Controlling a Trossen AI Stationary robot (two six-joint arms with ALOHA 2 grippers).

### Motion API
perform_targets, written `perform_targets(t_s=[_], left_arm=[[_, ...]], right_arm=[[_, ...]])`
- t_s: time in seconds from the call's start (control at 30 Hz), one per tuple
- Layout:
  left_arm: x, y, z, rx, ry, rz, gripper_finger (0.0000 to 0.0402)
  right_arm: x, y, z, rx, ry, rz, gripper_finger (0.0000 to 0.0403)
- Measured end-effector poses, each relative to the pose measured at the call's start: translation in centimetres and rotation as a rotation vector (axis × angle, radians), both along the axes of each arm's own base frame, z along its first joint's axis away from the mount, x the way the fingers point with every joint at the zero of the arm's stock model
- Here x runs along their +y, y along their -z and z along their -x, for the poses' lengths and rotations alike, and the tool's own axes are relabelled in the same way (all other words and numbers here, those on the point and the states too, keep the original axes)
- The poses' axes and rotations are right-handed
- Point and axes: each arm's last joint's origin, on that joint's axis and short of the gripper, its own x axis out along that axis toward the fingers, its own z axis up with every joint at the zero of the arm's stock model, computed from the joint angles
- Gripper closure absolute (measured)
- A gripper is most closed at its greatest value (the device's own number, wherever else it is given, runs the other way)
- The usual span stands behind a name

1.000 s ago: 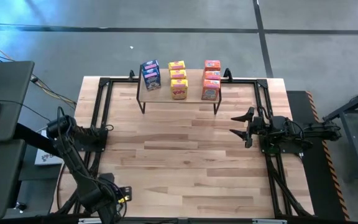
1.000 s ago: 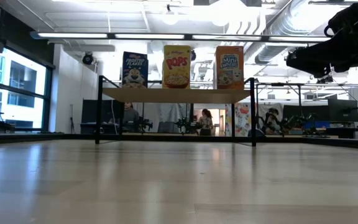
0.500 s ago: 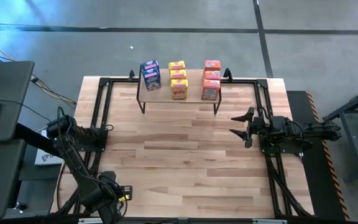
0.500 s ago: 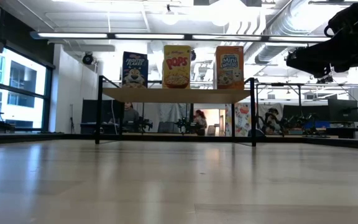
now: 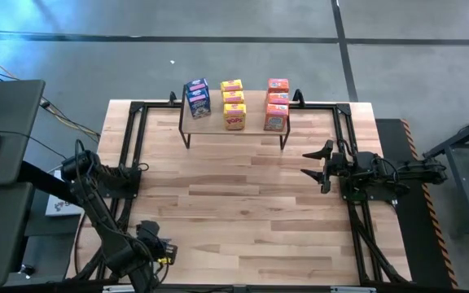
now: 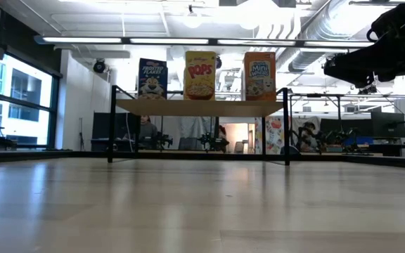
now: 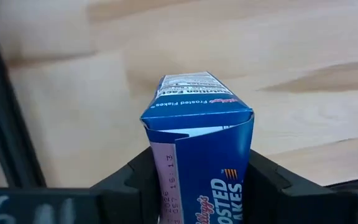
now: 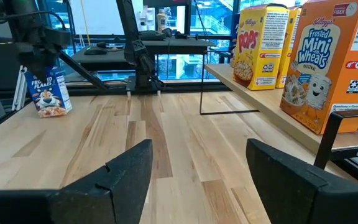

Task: Stack cereal on shelf
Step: Put the blue cereal box and aligned with the other blue cereal boxes on the shelf

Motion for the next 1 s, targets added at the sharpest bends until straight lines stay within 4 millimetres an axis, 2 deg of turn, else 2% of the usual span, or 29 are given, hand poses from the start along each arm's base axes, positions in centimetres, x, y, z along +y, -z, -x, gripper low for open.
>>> perform_targets(t_s=[0.23, 0.5, 0.77, 1.0], left_arm=[[1.3, -0.1, -1.2, 0.006, 0.144, -0.092, 0.0252], [4.7, -1.3, -3.4, 0.066, 0.351, -0.180, 0.0254], [9.5, -3.9, -5.3, 0.092, 0.529, -0.182, 0.0254], [14.9, -6.9, -5.9, 0.073, 0.699, -0.193, 0.0254]], right_arm=[[0.0, 0.0, 0.0, 0.000, 0.000, 0.000, 0.0151], [0.0, 0.0, 0.0, 0.000, 0.000, 0.000, 0.0151], [0.0, 0.0, 0.0, 0.000, 0.000, 0.000, 0.0151], [0.0, 0.0, 0.0, 0.000, 0.000, 0.000, 0.0151]])
